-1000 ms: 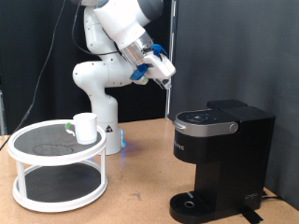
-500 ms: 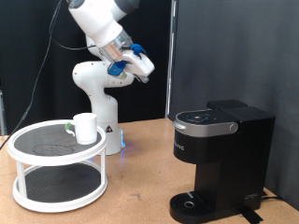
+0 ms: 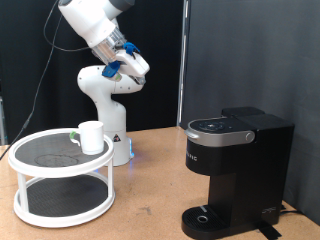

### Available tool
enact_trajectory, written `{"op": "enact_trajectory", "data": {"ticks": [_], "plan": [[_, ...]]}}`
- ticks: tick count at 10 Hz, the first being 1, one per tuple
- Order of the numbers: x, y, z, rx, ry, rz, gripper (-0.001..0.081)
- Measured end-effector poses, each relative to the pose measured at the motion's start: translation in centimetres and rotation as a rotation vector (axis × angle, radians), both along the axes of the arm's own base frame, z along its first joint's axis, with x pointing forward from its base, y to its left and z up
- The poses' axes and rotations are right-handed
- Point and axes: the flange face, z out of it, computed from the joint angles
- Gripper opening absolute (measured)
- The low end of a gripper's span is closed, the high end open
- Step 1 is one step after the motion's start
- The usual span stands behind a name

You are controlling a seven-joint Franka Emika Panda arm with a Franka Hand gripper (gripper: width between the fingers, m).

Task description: Make a cup of coffee with the keurig machine

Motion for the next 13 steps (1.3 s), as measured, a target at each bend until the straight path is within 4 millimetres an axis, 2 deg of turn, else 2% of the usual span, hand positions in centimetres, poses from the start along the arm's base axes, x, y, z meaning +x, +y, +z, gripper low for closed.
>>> {"op": "enact_trajectory", "data": {"ticks": [7,10,13], "plan": [[-6.7,-6.5,0.4,0.008,-0.004,-0.106,0.0],[-7.0,-7.0,0.2,-0.017,-0.03,-0.053,0.0],[-8.9,-9.4,-0.8,-0.01,-0.009,-0.014,0.0]]}}
